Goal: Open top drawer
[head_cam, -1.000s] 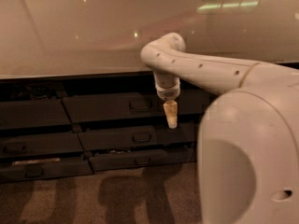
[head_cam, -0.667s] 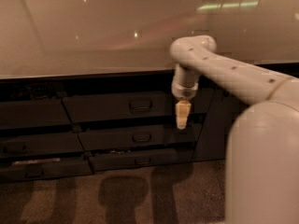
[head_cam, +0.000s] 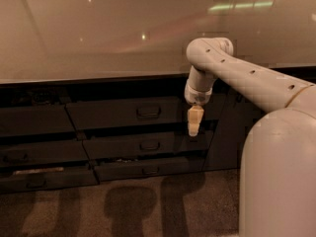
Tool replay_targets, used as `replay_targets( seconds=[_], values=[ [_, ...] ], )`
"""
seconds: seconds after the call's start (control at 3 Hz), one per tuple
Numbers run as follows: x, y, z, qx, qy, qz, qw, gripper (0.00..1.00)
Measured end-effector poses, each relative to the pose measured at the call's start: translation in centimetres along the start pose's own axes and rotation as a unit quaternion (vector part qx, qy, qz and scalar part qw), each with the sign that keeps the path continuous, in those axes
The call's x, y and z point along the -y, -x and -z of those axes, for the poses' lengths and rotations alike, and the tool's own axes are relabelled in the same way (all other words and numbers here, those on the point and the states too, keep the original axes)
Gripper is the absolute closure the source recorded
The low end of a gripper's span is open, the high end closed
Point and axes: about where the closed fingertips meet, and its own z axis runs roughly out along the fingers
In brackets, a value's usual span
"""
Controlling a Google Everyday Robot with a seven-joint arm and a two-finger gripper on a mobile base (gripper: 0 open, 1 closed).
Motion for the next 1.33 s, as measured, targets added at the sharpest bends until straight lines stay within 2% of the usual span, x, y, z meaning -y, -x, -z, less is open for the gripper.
replay_targets(
  seconds=[0.33, 0.67, 1.33],
  values=[
    [0.0, 0.0, 0.0, 0.0, 0.0, 0.0, 1.0, 0.0],
    [0.0, 0.0, 0.0, 0.0, 0.0, 0.0, 1.0, 0.19],
    [0.0, 0.0, -0.01, 0.0, 0.0, 0.0, 1.0, 0.66]
  ],
)
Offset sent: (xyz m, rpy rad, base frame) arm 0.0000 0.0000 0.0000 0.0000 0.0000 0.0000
